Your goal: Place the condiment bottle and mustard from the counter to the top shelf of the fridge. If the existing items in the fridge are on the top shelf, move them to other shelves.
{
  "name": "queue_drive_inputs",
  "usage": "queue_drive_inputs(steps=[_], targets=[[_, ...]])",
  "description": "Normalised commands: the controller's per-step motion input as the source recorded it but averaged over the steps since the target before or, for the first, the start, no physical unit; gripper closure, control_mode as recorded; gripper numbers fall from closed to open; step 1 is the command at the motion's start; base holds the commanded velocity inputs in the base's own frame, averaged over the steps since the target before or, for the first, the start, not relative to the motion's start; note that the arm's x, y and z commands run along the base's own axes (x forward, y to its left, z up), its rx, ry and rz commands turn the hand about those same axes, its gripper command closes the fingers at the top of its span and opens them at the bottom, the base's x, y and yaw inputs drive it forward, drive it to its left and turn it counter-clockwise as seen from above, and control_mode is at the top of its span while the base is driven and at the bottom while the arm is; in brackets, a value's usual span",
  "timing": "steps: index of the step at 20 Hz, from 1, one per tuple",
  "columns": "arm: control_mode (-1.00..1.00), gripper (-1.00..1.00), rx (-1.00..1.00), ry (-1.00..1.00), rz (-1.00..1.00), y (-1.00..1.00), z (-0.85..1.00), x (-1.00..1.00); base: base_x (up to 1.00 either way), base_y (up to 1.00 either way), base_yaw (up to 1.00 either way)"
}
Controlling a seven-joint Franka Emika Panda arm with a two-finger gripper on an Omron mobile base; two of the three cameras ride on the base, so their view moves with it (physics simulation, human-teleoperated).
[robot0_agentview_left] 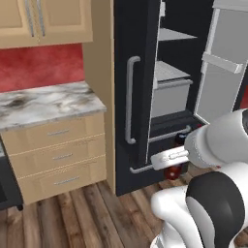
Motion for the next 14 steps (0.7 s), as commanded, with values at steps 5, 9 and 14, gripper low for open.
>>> queue_drive_inputs(steps=[5, 9, 14], targets=[[1.00, 1.00, 0.00, 0.00, 0.00, 0.00, 0.00, 0.00, 0.05, -1.00, -0.04], [1.00, 1.00, 0.00, 0.00, 0.00, 0.00, 0.00, 0.00, 0.37, -0.98, 0.00], [1.00, 1.00, 0.00, 0.00, 0.00, 0.00, 0.00, 0.00, 0.41, -0.72, 0.04]])
